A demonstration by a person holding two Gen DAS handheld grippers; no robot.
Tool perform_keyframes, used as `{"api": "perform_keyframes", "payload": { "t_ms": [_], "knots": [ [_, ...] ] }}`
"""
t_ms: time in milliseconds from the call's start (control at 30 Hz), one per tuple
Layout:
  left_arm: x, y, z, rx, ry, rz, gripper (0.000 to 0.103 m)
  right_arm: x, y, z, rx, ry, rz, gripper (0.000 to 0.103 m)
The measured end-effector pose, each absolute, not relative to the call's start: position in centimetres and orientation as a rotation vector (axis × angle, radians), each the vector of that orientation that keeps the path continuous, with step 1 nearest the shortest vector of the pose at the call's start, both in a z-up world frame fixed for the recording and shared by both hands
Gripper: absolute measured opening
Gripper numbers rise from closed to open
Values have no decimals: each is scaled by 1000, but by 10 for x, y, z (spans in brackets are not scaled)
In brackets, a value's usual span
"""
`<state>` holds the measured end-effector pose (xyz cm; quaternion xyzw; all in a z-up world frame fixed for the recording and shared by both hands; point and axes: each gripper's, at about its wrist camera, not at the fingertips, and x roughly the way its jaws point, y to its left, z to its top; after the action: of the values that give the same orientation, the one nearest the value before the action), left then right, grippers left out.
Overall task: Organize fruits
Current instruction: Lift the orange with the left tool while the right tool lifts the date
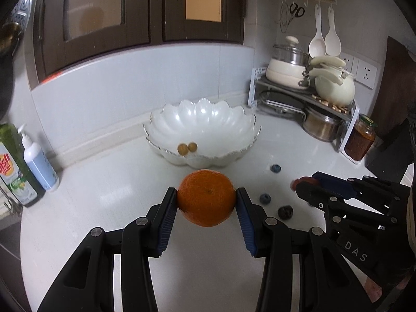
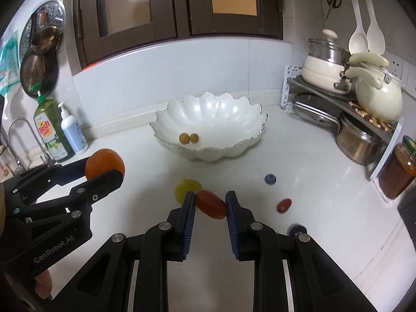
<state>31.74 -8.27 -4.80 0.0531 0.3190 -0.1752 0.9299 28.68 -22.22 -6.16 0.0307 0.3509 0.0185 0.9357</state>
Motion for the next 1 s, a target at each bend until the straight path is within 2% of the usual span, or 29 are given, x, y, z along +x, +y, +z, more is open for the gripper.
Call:
{"api": "perform_keyframes", "payload": {
  "t_ms": [1000],
  "knots": [
    [353, -92, -15, 73, 598, -300, 45, 325, -239, -24, 89, 614, 20, 25]
  ]
}}
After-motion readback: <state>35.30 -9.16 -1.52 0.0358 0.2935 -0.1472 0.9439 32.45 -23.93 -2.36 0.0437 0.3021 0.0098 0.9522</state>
